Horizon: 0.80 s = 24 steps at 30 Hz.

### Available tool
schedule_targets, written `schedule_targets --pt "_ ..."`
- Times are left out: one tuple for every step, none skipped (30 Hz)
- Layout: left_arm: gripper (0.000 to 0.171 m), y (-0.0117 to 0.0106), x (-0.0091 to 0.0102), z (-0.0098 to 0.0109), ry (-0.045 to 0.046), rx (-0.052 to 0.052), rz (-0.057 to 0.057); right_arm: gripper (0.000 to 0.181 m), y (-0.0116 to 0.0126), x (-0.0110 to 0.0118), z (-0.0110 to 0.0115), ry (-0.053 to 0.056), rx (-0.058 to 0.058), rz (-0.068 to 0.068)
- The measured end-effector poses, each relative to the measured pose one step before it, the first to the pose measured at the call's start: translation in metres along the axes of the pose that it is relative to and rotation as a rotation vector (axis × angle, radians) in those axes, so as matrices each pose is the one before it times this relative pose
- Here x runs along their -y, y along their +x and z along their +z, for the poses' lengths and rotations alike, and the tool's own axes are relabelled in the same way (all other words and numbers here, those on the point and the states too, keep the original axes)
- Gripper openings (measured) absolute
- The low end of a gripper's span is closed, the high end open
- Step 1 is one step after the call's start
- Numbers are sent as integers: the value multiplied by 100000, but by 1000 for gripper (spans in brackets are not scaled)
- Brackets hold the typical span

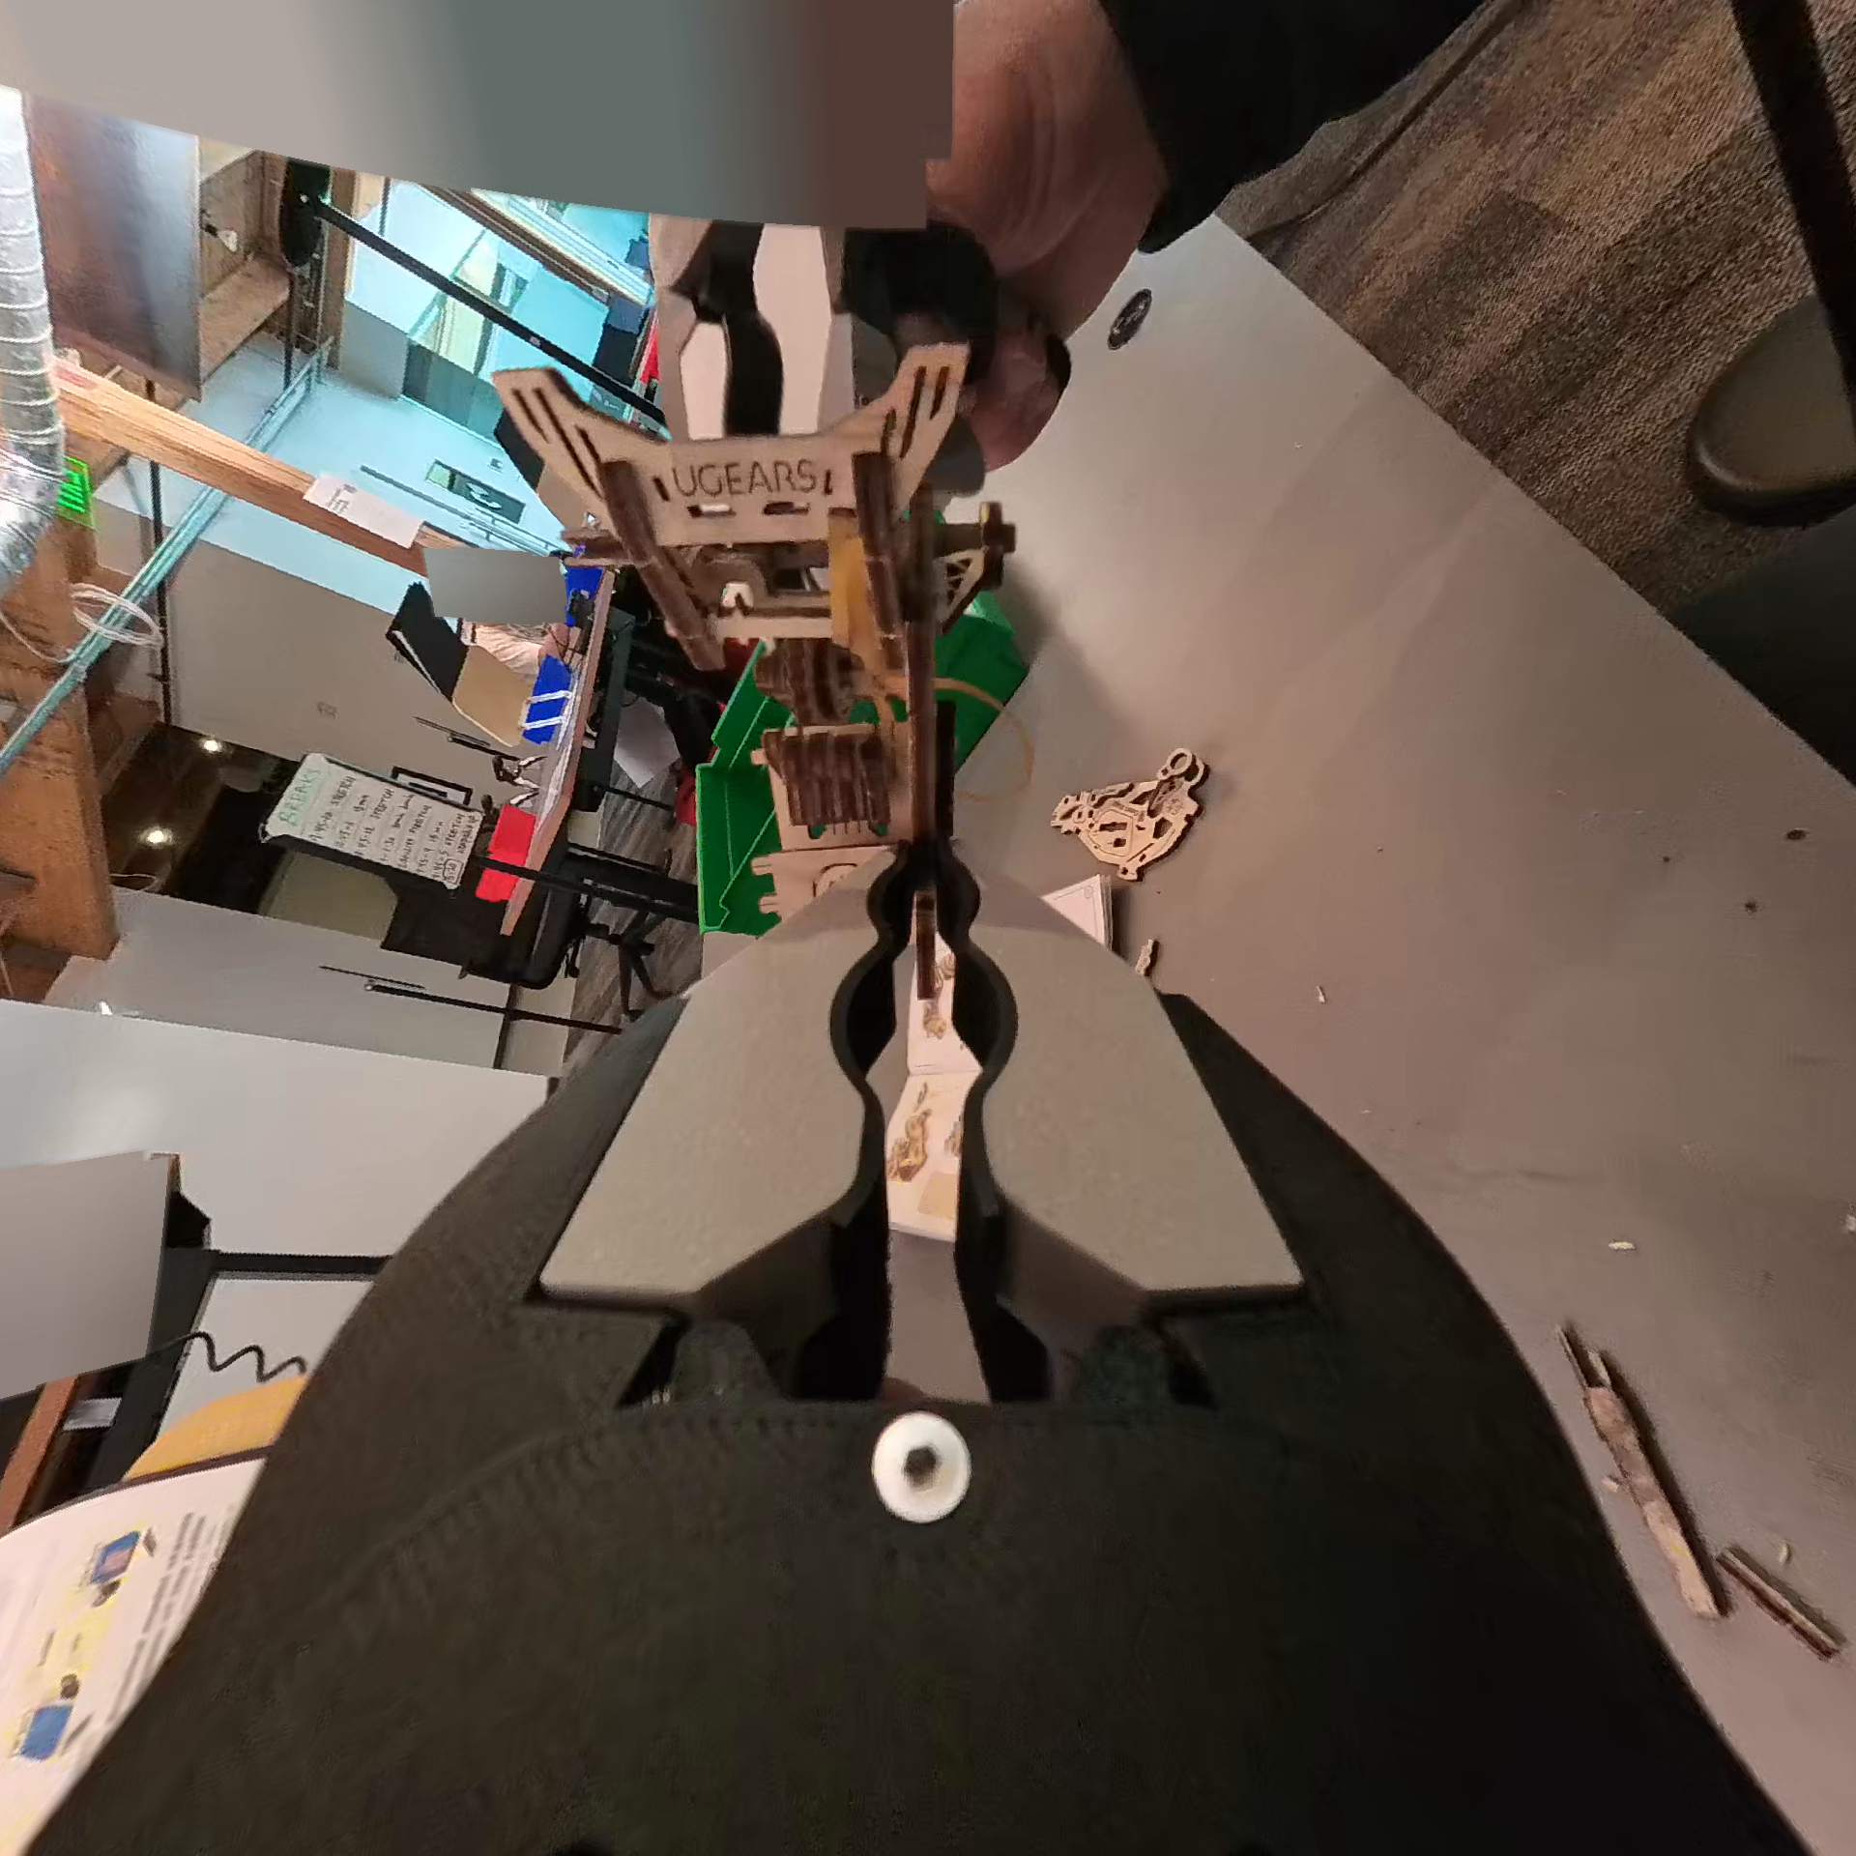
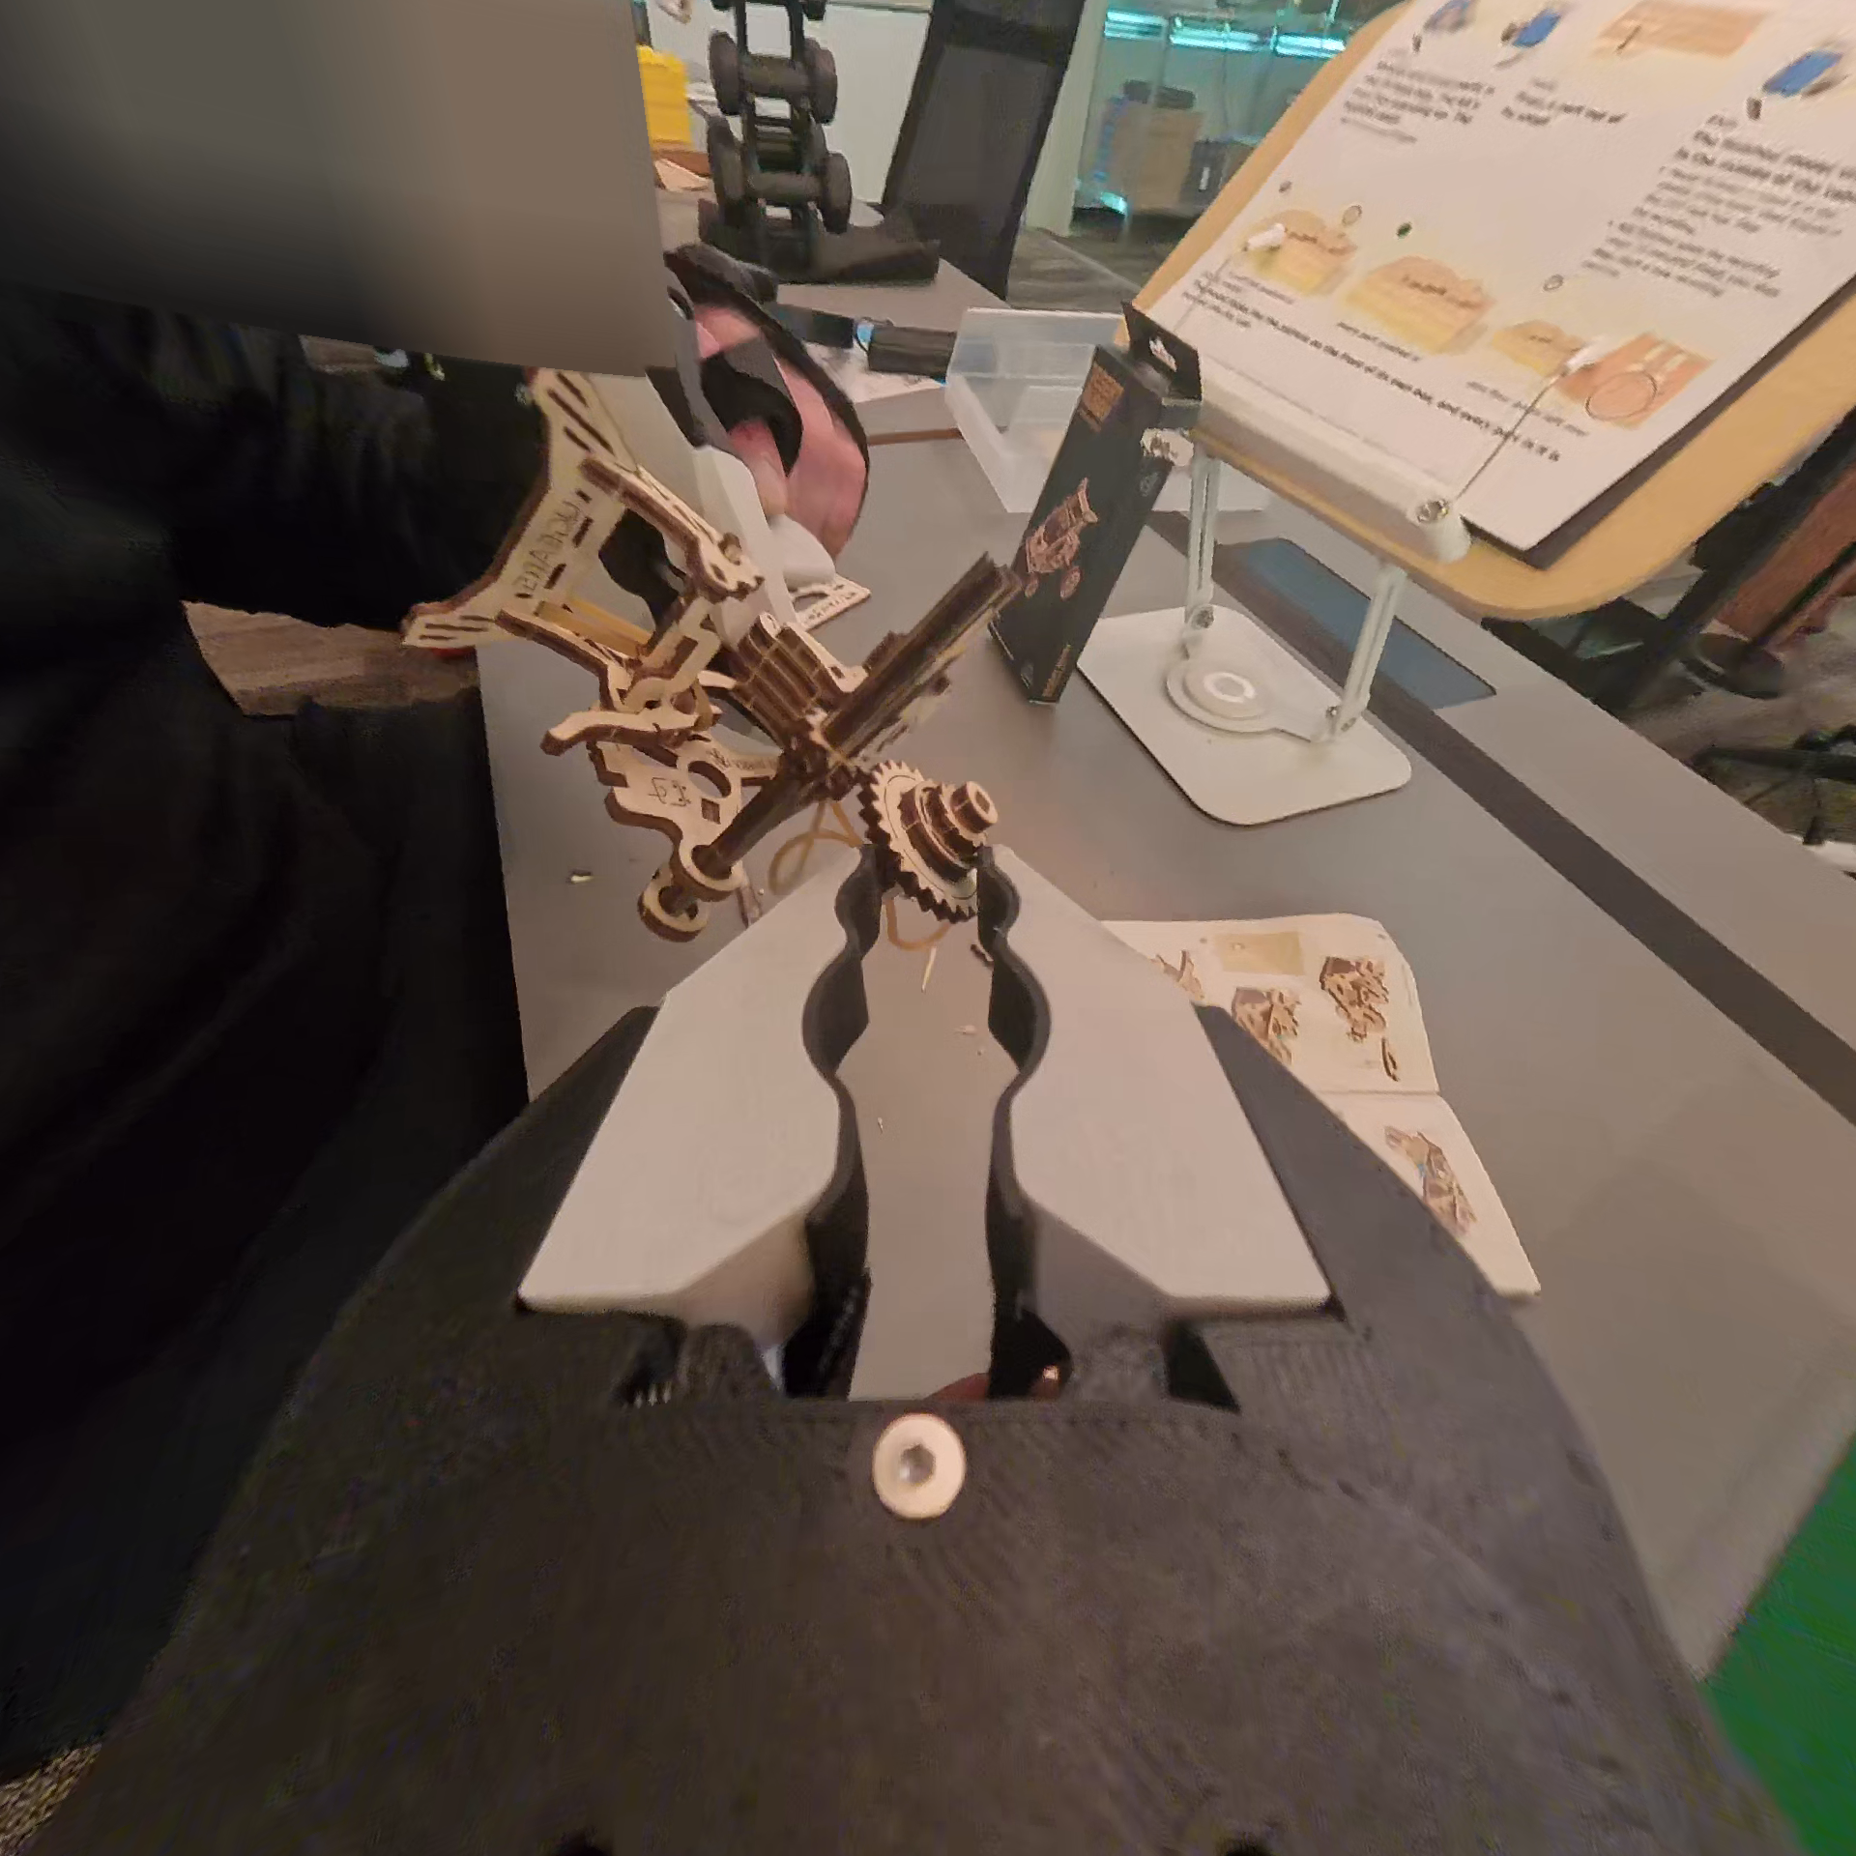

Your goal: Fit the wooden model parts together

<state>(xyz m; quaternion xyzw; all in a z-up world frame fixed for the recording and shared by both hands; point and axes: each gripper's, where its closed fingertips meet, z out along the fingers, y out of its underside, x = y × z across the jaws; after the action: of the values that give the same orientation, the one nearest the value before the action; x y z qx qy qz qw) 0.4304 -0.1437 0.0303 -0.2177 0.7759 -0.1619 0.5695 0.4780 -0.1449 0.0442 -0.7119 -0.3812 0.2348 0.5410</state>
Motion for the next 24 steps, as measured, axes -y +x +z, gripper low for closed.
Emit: schedule_targets --pt "1 61 -103 -15 -31 -543 -758 16 -119 310 -61 1350 912 -377" --pt "1 75 -119 -2 -139 -529 -422 16 -59 239 -52 917 637 -343" --pt "1 -10 -60 -6 65 94 -81 16 -62 112 -11 277 727 -393" --pt "1 42 -10 3 180 -286 -291 16 -99 28 44 -142 908 -516" --pt "1 19 28 19 367 -382 -580 15 -90 31 65 -27 628 -692" --pt "1 62 30 28 471 -713 -488 16 -46 -18 95 -226 341 -269" --pt "1 103 -22 56 13 -887 -251 16 10 -61 92 -327 379 258" --pt "1 83 -69 50 -209 -747 84 16 -37 1 59 266 633 322" --pt "1 59 -33 32 87 -632 -169 16 -59 124 -11 1122 809 298" --pt "1 53 52 -1 581 -699 -497 16 -62 196 -71 1514 899 582" --pt "1 -14 84 -7 611 -458 -617 16 -40 106 -53 895 881 753" --pt "1 -34 60 -4 361 -260 -198 16 21 -6 -30 155 423 449" --pt "1 -75 41 11 166 218 268 16 46 -55 8 -180 113 171" --pt "1 -10 22 34 40 -248 242 16 2 -72 39 -311 352 131" --pt "1 28 5 52 -6 -455 49 16 -6 -31 20 -122 226 -98" --pt "1 13 19 37 156 -356 -226 16 -19 3 -3 27 147 -138" --pt "1 -16 40 22 417 -149 -356 16 18 2 -33 104 7 113" --pt "1 38 42 20 449 -533 -546 15 43 27 -62 387 -5 233" --pt "1 72 -7 28 292 -798 -734 16 -46 111 -101 1066 511 402" --pt "1 23 -32 22 258 -363 -725 16 -33 187 -116 1452 474 602" --pt "1 20 -12 22 481 -396 -842 16 52 136 -121 1092 -280 209" --pt "1 36 1 19 561 -703 -1189 15 9 37 -80 355 -118 -141" --pt "1 16 33 21 622 -595 -1064 16 -94 -46 -14 -265 608 -75" --pt "1 -58 37 8 472 -93 -530 16 -29 -56 9 -294 384 238"
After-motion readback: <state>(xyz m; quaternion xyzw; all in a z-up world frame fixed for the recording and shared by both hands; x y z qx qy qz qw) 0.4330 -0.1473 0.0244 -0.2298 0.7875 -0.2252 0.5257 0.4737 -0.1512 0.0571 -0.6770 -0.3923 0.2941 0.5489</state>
